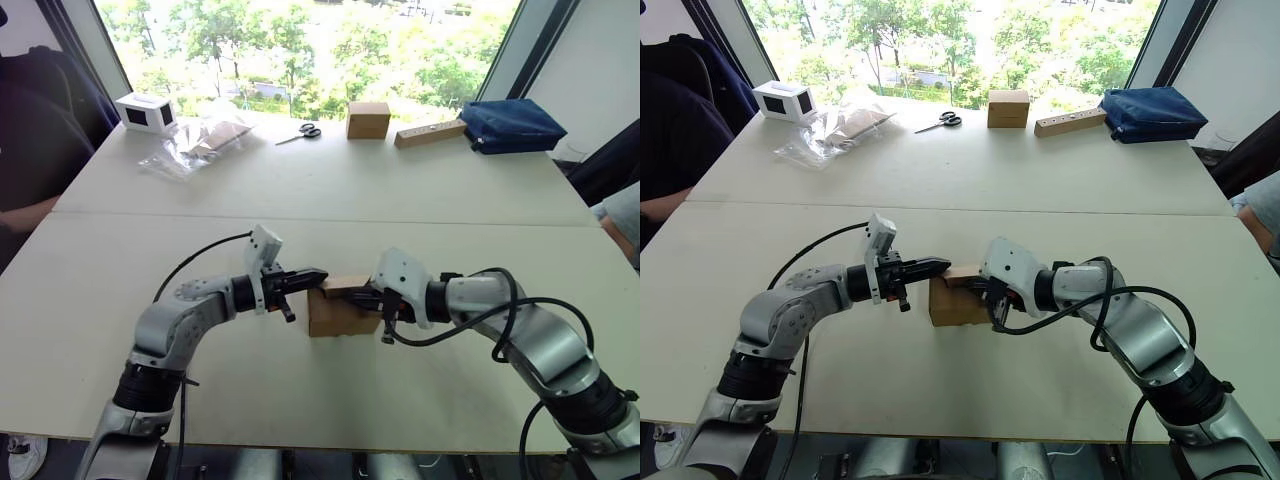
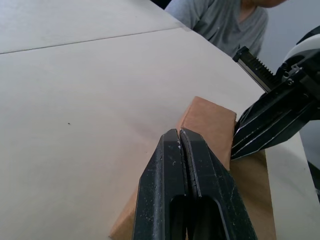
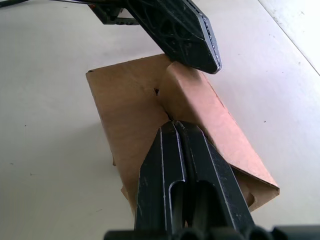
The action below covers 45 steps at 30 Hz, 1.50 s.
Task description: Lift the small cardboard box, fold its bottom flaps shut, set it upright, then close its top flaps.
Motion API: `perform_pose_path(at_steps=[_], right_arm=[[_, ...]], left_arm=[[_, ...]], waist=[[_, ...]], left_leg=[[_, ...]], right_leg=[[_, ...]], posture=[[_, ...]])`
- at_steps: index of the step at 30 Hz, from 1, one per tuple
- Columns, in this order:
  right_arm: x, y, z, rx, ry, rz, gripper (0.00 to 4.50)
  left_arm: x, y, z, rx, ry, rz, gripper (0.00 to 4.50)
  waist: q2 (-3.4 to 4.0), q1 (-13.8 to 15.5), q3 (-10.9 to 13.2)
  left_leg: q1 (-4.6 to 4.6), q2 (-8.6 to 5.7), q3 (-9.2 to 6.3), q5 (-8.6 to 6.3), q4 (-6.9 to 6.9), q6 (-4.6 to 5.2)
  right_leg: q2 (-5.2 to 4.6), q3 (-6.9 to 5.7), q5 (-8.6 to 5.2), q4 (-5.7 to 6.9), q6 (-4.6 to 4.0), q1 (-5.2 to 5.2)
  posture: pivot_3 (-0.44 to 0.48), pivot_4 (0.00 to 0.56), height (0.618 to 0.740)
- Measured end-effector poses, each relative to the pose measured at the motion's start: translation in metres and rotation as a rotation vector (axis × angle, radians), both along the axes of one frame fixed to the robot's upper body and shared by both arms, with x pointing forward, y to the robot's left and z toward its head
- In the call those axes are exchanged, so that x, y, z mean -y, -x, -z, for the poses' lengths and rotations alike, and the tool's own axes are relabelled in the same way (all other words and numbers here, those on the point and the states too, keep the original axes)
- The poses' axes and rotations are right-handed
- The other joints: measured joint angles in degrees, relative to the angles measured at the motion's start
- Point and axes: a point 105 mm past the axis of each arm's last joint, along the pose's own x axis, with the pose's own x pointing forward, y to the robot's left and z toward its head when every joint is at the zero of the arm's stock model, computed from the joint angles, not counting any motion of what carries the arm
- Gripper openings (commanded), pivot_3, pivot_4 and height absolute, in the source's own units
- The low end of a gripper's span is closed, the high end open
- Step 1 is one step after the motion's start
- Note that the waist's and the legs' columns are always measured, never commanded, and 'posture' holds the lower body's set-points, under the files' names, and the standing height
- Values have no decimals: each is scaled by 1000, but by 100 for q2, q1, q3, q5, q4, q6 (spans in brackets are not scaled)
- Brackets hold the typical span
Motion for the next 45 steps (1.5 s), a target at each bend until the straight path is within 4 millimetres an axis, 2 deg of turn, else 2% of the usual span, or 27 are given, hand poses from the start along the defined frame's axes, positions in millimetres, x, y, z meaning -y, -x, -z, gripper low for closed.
perform_pose_path(at_steps=[7, 14, 22, 25, 27, 29, 33, 36, 40, 45], right_arm=[[-1, 1, 0, -26, -15, -3, 0], [4, 8, -10, -81, -84, -6, 0], [12, 2, -19, -72, -129, 43, 0], [15, -5, -17, -63, -138, 77, 0], [16, -7, -17, -55, -142, 88, 0], [16, -9, -17, -52, -149, 94, 0], [15, -11, -16, -50, -162, 100, 0], [13, -11, -16, -45, -170, 98, 0], [10, -10, -15, -52, -184, 91, 0], [8, -5, -4, -85, -172, 85, 0]], left_arm=[[1, 1, 0, 34, -22, 4, 17], [2, 2, 1, 119, -98, 37, 17], [3, 0, 0, 196, -156, 62, 17], [5, -9, -6, 155, -101, 16, 17], [4, -13, -18, 127, -56, -2, 17], [3, -12, -28, 151, -65, 9, 17], [5, 3, -35, 177, -95, 84, 17], [7, 9, -32, 175, -123, 120, 17], [10, 16, -16, 151, -167, 142, 17], [11, 17, -7, 173, -210, 144, 17]], waist=[[0, 2, 0], [2, 3, -1], [2, 3, -1], [1, 7, 0], [-2, 3, 1], [-1, -11, 1], [-1, -6, 1], [-1, 1, 1], [-2, 9, 1], [-2, 5, 1]], left_leg=[[0, -1, 0, 0, -4, -1], [2, -3, 0, 1, -20, -3], [2, -6, 1, 10, -43, -15], [1, -7, 1, 13, -43, -17], [-2, -7, 1, 14, -43, -16], [-2, -8, 2, 14, -49, -16], [-3, -8, 3, 19, -54, -23], [-2, -9, 3, 18, -52, -21], [-1, -10, 2, 19, -49, -19], [0, -8, 2, 19, -49, -18]], right_leg=[[-2, -1, 1, -2, -1, -1], [-7, -1, 2, -12, -3, -2], [-8, -1, 1, -15, -4, -11], [-9, -3, 2, -14, -4, -11], [-7, -4, 3, -14, -3, -15], [-4, -5, 3, -14, -2, -17], [3, -7, 4, -14, -1, -19], [3, -8, 3, -14, -2, -14], [7, -9, 3, -14, -2, -12], [17, -14, 3, -14, -2, -12]], posture=[[0, 150, 740], [0, 150, 740], [0, 150, 740], [0, 150, 740], [0, 150, 740], [0, 150, 740], [0, 150, 740], [0, 150, 740], [0, 150, 740], [0, 150, 740]])
